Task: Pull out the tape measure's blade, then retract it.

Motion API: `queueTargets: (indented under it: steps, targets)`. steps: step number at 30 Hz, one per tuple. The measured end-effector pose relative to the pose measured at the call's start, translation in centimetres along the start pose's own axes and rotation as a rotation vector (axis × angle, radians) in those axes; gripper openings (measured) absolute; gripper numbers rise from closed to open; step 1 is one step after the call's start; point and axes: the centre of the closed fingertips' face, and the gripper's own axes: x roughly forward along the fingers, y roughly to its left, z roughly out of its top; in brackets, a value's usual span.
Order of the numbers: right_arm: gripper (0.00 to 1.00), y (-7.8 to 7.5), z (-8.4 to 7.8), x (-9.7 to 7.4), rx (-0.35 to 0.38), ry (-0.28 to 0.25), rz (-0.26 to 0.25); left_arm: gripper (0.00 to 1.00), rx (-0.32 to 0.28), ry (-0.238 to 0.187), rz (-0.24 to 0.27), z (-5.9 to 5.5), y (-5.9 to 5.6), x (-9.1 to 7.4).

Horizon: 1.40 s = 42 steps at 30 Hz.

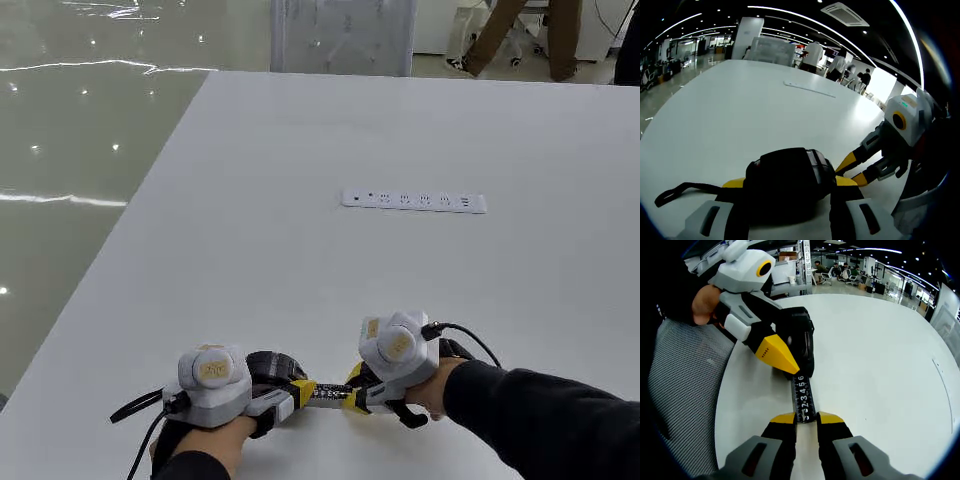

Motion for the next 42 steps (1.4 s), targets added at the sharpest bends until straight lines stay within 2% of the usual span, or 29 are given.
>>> queueTargets:
  steps: [10, 19, 30, 42]
  targets:
    - [0.12, 0.1, 1.0, 0.7, 0.046, -0.039, 0.005, 0.6, -0.01, 0.0, -0.003, 0.0, 0.1, 0.0]
    - [0.12, 0.3, 1.7, 1.2, 0.029, -0.041, 0.007, 0.6, -0.012, -0.002, -0.007, 0.1, 0.1, 0.1]
    - [0.12, 0.4, 3.7, 2.7, 0.021, -0.061, 0.021, 0.61, -0.017, -0.003, -0.011, 0.0, 0.0, 0.0]
    - [0.13, 0.5, 3.7, 2.9, -0.005, -0.052, 0.013, 0.61, -0.013, -0.002, -0.01, 0.0, 0.0, 0.0]
